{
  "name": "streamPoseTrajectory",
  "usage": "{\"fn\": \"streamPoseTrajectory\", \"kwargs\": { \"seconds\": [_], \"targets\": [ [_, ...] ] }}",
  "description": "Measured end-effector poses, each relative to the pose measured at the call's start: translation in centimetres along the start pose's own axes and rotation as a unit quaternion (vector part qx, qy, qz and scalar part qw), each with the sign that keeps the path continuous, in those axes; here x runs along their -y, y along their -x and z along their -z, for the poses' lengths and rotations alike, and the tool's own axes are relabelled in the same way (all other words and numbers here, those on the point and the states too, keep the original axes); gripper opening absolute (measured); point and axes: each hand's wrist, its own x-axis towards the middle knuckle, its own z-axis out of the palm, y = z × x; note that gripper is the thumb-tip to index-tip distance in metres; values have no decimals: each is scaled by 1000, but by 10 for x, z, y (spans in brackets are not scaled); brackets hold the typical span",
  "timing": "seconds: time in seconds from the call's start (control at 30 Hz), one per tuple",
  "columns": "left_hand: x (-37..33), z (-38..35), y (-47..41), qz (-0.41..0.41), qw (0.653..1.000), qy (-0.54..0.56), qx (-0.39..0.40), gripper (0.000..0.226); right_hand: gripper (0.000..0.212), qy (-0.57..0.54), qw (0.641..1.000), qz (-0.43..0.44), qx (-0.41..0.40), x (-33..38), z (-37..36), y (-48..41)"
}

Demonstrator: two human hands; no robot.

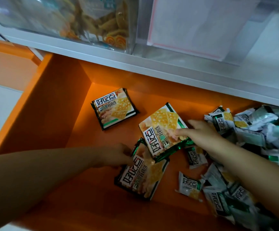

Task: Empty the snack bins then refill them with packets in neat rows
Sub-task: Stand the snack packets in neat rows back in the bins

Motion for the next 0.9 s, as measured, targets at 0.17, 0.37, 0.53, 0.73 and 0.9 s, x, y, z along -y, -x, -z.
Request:
{"fn": "streamPoseTrajectory", "kwargs": {
  "seconds": [0.17, 0.37, 0.53, 0.73, 0.9],
  "targets": [
    [-10, 14, 14, -38, 994, 85, -63, 22, 106, -131, 988, -74, 25, -5, -1, 25],
    [-26, 33, 26, -138, 948, 267, -107, 15, 28, -230, 959, -121, 117, -8, -22, 39],
    [-35, 30, 34, -186, 955, 217, -76, 69, 52, -210, 970, -76, 97, -1, -35, 40],
    [-46, 21, 42, -217, 965, 53, -140, 102, 47, -151, 983, -61, 80, -4, -30, 44],
    [-58, 14, 86, -258, 904, -227, -255, 104, 93, -27, 998, 40, -42, 8, 2, 81]
  ]
}}
